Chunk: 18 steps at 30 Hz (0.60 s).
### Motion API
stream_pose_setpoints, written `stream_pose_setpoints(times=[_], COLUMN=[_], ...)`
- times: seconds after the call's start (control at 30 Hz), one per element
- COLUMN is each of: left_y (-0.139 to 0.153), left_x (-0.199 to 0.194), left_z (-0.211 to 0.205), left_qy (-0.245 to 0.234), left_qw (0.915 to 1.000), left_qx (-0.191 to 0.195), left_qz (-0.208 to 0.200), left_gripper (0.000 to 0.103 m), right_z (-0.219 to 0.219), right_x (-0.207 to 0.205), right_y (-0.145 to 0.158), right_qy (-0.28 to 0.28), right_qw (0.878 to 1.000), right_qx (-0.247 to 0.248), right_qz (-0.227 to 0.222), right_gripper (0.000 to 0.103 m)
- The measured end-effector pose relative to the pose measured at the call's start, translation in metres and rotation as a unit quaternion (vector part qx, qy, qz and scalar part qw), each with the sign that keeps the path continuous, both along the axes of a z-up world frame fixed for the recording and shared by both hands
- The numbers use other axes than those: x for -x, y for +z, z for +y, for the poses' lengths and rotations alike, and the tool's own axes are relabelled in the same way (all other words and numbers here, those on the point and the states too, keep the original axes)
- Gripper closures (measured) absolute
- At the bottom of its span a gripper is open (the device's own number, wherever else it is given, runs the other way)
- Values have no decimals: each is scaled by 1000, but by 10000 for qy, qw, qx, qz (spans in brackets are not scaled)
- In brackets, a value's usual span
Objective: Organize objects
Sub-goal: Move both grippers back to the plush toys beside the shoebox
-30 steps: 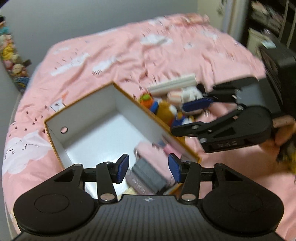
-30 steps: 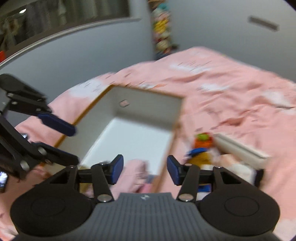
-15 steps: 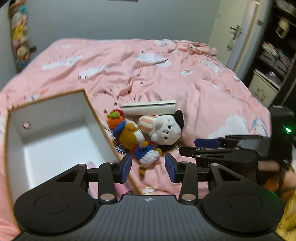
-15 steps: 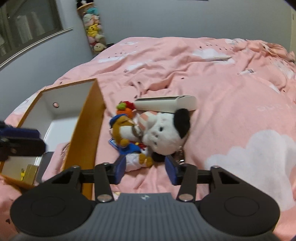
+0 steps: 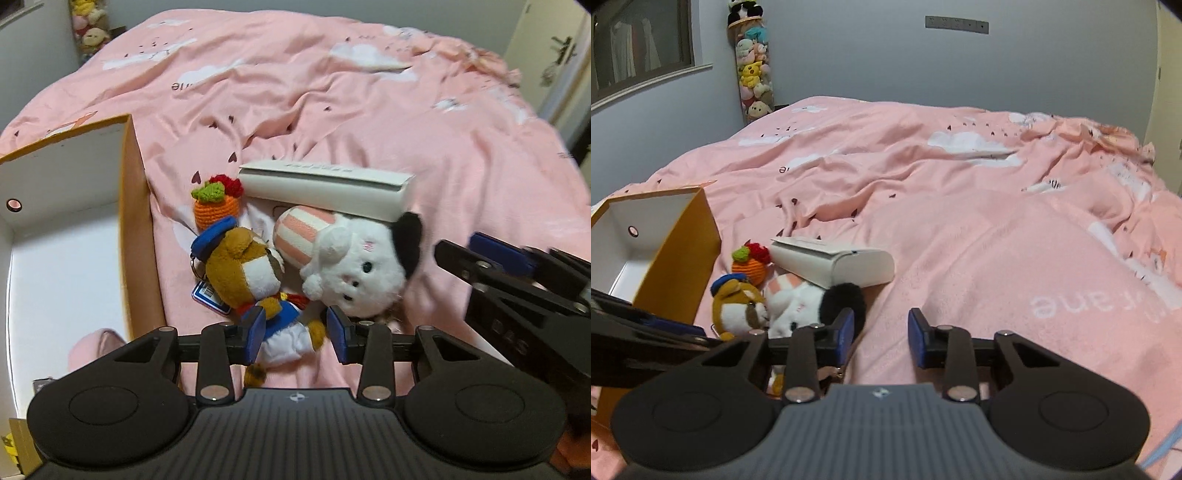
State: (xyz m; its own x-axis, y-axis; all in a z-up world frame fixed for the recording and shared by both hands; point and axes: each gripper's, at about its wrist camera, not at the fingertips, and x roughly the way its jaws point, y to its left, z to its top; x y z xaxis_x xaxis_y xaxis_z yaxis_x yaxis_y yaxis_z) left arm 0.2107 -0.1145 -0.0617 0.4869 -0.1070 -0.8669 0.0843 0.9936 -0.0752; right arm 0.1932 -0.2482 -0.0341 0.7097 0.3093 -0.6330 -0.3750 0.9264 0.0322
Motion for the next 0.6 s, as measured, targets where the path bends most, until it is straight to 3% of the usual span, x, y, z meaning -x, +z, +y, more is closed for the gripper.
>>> stream_pose_setpoints(times=[0.13,0.2,0.37,0.6], left_y=[-17,-26,-48,-50], left_x=[-6,-10,-18,-15], left_z=[-11,-10,0,7], left_qy=[256,400,672,540], left_qw=[9983,9974,9967,9981], left_qx=[-521,-598,-416,-284], left_qz=[-74,42,175,81], left_gripper=[57,55,50,60], right_z=[-7,-9,-9,-3], right_x=[-10,-12,-15,-12], right_y=[-10,-12,-16,-18], right_qy=[-29,-36,-24,11], right_qw=[9997,9992,9988,9995], right_qx=[-184,-327,-397,-235], right_qz=[170,225,294,216], right_gripper=[70,70,69,69])
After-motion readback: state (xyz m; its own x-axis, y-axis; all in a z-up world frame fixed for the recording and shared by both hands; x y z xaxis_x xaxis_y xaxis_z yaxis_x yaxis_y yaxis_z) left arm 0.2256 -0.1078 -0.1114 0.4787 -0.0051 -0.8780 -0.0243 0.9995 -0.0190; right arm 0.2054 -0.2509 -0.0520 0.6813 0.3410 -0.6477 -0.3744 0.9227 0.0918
